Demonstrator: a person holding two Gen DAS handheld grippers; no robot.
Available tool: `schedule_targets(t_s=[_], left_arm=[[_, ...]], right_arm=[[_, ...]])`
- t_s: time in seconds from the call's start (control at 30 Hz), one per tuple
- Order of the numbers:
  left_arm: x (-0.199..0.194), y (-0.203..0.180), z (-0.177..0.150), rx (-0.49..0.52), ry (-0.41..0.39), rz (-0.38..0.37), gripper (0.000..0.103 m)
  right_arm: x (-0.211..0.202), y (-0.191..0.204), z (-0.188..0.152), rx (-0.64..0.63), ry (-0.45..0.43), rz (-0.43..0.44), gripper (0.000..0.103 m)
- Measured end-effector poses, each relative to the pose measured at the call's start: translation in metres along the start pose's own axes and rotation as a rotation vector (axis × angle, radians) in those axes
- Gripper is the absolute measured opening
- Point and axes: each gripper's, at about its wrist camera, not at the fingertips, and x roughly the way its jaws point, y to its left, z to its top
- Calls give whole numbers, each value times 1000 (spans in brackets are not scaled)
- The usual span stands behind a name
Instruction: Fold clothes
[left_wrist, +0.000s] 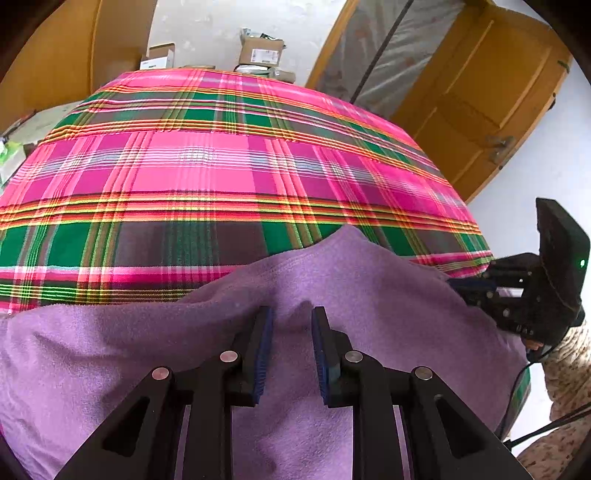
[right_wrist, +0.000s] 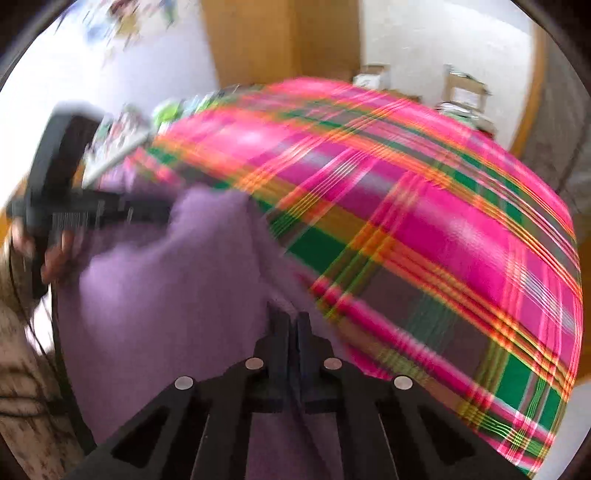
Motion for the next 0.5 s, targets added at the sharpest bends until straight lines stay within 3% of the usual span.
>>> schedule_targets(t_s=[0.1,0.33,0.43,0.5], left_arm=[[0,0,0,1,0,2,22],[0,-1,-1,-6,-3,1,22],[1,-1,0,-5,-5,3,22],[1,-2,0,-3,-7,5,22]], right_arm=[[1,-18,1,88,-10,23,3],[13,-16,-1,88,7,-3,3],[14,-3,1,29,8,-3,5],[17,3,4,-8,15,-6,11]])
